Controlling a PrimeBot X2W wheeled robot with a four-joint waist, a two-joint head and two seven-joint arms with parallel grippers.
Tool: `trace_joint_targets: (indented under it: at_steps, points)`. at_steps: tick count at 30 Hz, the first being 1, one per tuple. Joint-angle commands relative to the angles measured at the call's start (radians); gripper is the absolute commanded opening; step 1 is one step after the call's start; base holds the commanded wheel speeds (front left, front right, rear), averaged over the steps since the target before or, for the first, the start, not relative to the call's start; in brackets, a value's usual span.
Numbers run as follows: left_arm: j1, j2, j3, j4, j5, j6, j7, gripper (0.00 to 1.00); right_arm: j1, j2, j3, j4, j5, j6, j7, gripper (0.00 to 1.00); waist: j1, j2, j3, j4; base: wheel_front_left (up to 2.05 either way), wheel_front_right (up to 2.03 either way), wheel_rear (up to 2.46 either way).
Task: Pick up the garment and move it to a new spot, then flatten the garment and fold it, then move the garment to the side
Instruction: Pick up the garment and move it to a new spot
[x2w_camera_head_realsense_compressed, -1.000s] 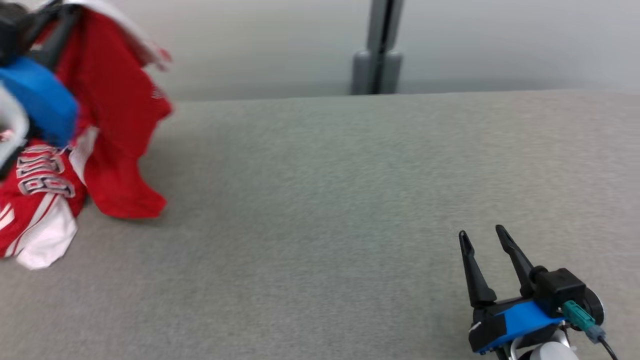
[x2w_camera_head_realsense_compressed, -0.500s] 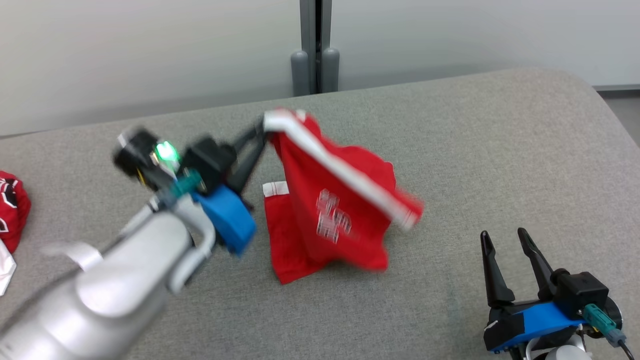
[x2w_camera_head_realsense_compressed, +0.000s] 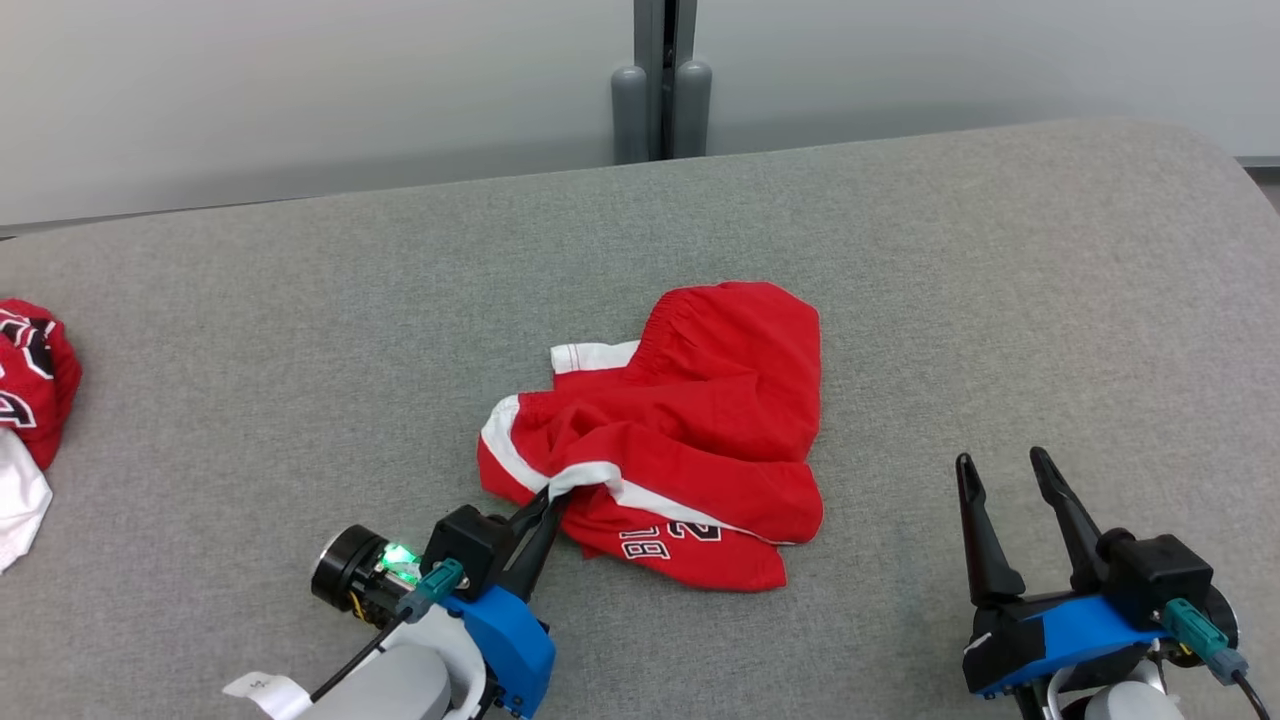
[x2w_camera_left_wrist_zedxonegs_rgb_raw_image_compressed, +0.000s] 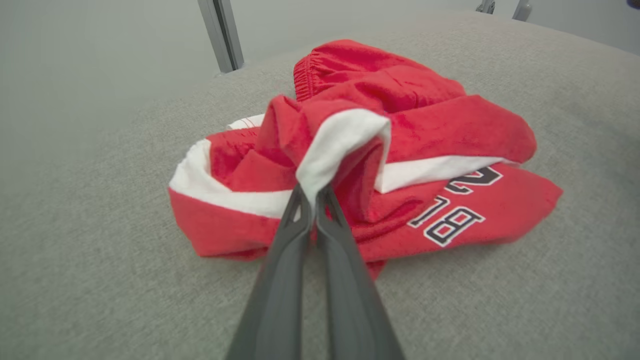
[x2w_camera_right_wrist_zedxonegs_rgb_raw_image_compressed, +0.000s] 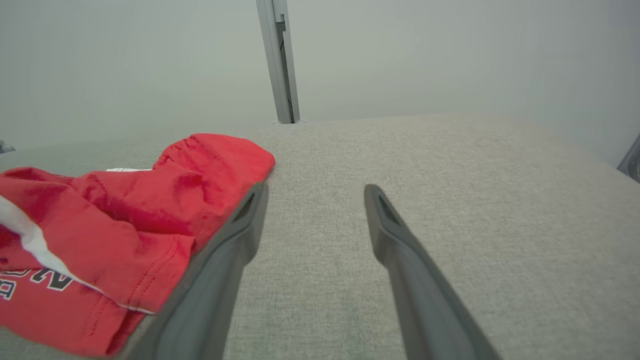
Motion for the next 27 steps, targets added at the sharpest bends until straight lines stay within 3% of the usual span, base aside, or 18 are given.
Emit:
trace_joint_targets:
  at_steps: [1,3,4,5,6,20,27]
  points:
    - [0.017,-0.009,0.009,0.012,0.007,-0.004,-0.007,0.0,-0.01,-0.003,0.005,0.001,0.002,0.0,-0.001,1.0,0.0,0.0,-0.002,0.007,0.0,0.0,0.0]
    - [0.023,-0.025,0.04,0.001,0.016,-0.002,-0.007,0.0,-0.012,-0.003,0.007,0.003,0.004,0.0,-0.001,1.0,0.0,0.0,-0.008,0.018,0.0,0.0,0.0]
    - [0.032,-0.031,0.06,-0.007,0.023,0.0,-0.007,0.27,-0.013,-0.003,0.01,0.003,0.005,0.0,-0.001,1.0,0.0,0.0,-0.01,0.022,0.0,0.0,0.0]
    - [0.042,-0.036,0.073,-0.014,0.031,0.0,-0.007,0.83,-0.013,-0.003,0.012,0.003,0.006,0.0,-0.001,1.0,0.0,0.0,-0.013,0.027,0.0,0.0,0.0]
    - [0.052,-0.04,0.091,-0.024,0.04,0.0,-0.007,1.0,-0.014,-0.003,0.015,0.004,0.006,0.0,-0.001,1.0,0.0,0.0,-0.017,0.031,0.0,0.0,0.0]
    - [0.28,-0.057,0.439,-0.232,0.13,0.005,-0.006,1.0,0.019,-0.003,0.033,-0.002,0.002,0.0,-0.001,1.0,0.0,0.0,-0.098,0.076,0.0,0.0,0.0]
    - [0.43,-0.102,0.621,-0.264,0.16,-0.016,-0.006,1.0,0.035,-0.003,0.05,-0.007,0.006,0.0,-0.001,1.0,0.0,0.0,-0.133,0.088,0.0,0.0,0.0]
